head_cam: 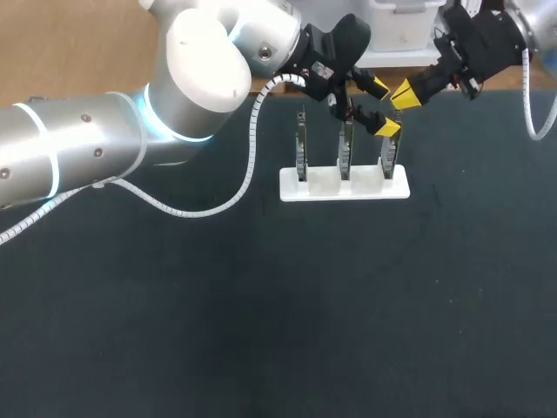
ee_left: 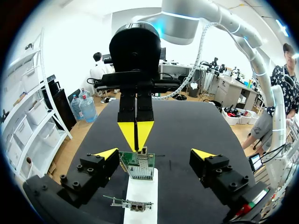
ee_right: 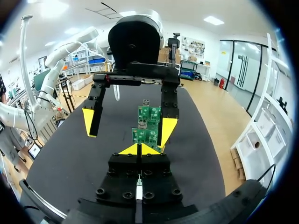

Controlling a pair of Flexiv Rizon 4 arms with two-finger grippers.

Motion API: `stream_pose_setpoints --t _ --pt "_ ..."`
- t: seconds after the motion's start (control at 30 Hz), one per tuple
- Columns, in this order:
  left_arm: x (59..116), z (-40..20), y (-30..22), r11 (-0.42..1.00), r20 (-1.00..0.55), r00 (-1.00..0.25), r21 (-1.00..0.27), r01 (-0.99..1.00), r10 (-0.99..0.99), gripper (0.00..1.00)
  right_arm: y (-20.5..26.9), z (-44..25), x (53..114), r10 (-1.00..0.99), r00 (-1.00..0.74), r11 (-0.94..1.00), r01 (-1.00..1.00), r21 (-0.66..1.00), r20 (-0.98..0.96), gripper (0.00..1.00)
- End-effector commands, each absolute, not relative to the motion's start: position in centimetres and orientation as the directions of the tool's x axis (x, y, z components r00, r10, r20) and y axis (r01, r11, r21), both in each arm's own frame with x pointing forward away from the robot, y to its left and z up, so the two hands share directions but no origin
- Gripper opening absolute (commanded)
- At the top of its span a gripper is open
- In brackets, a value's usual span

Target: Pick up the optical module with the left hand, and insert it into the network port with the right hand.

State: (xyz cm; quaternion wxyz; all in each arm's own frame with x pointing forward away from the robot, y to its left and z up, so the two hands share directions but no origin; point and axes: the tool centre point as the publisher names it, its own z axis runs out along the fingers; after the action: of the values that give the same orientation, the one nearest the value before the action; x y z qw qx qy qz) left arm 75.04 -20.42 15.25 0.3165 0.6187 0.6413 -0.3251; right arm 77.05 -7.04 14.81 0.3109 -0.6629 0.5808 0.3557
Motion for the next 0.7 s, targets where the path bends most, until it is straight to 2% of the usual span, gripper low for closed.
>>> stream_pose_setpoints --t 0.03,0.7 --pt "75.19 15.32 -20.56 0.022 -0.805 -0.036 -0.028 0.999 0.593 1.00 -7.01 14.63 77.24 -0.548 0.068 -0.133 -0.991 0.007 -0.834 0.00" --pt "75.19 15.32 -20.56 0.022 -0.805 -0.036 -0.028 0.999 0.593 1.00 -6.95 14.53 77.21 -0.553 0.062 -0.136 -0.991 0.016 -0.831 0.00"
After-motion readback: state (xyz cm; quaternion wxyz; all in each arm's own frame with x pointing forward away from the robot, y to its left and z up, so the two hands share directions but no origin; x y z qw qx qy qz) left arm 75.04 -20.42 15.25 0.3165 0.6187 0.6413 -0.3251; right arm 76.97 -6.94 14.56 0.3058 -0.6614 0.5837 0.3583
